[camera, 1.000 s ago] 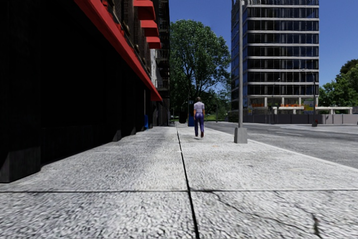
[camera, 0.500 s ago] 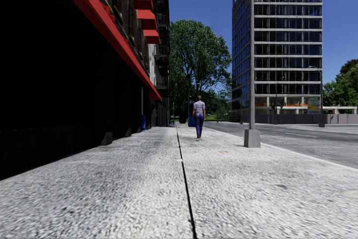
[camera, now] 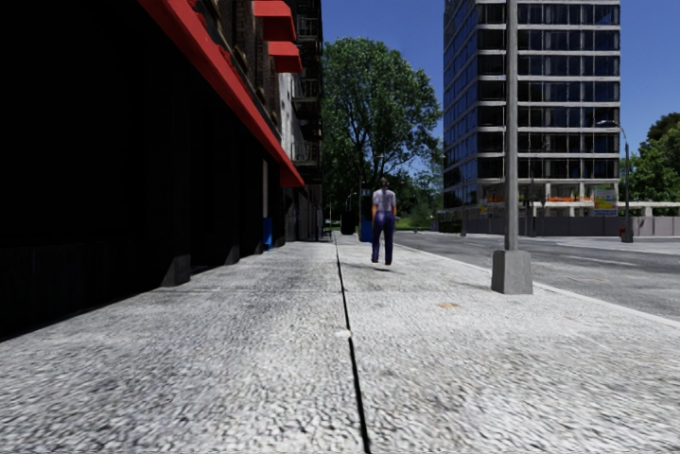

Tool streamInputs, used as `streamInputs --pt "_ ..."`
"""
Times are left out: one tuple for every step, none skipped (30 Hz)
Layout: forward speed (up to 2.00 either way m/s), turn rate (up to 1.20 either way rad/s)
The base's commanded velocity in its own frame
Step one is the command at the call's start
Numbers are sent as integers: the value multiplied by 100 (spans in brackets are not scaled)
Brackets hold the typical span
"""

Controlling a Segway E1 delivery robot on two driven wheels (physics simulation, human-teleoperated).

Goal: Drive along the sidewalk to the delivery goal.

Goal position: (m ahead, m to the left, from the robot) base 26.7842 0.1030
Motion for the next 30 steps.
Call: streamInputs --pt "200 0" --pt "200 0" --pt "200 0" --pt "200 0" --pt "200 0" --pt "200 0" --pt "200 0" --pt "200 0" --pt "200 0" --pt "200 0" --pt "200 0" --pt "200 0" --pt "200 0" --pt "200 0" --pt "200 0" --pt "200 0" --pt "200 0" --pt "200 0" --pt "200 0" --pt "200 0" --pt "200 0" --pt "200 0" --pt "200 0" --pt "200 0" --pt "200 0" --pt "200 0" --pt "200 0" --pt "200 0" --pt "200 0" --pt "200 0"
